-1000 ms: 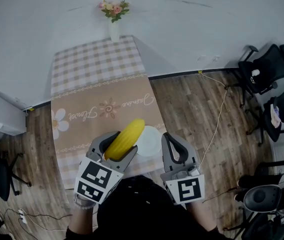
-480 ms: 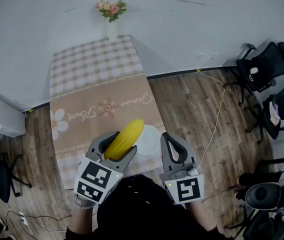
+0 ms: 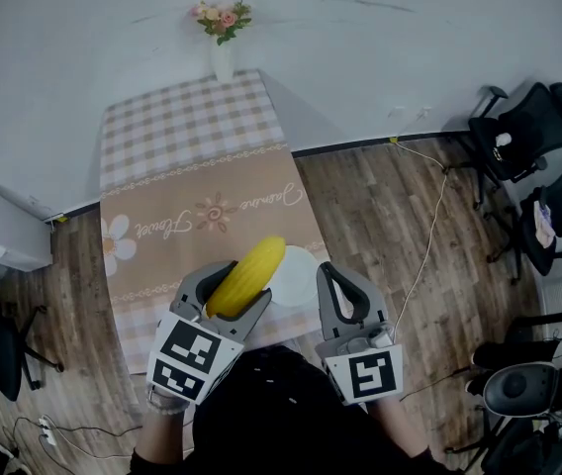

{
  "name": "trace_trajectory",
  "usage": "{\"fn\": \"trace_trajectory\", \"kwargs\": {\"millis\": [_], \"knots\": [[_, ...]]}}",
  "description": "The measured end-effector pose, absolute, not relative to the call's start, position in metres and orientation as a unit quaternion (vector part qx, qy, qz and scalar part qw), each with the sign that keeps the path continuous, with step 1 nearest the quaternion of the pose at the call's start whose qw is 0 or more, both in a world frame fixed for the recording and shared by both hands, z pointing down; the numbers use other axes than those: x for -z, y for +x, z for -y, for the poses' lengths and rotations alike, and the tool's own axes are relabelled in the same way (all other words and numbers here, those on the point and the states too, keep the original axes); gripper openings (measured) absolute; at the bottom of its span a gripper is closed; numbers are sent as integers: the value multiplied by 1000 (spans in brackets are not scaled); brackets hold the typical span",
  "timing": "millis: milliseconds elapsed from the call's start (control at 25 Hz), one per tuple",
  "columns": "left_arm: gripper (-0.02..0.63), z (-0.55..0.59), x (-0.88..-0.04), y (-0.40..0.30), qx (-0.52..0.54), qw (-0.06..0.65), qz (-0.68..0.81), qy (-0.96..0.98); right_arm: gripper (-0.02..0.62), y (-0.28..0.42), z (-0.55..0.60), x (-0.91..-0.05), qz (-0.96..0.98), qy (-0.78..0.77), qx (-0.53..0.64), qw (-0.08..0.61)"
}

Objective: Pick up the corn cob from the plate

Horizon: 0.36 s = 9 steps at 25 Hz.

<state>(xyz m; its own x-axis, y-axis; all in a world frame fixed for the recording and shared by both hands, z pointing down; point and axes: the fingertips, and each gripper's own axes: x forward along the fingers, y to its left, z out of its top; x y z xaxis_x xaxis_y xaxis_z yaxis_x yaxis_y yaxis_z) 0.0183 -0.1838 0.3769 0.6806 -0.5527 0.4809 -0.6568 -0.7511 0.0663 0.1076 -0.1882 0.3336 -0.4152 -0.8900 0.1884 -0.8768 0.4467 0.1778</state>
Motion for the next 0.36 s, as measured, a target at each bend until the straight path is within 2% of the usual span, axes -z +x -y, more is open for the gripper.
{"fn": "trace_trajectory", "kwargs": {"millis": [360], "knots": [[259,181,-376,19,-223,117,331,909,43,106,186,-334,843,520,29,132]]}}
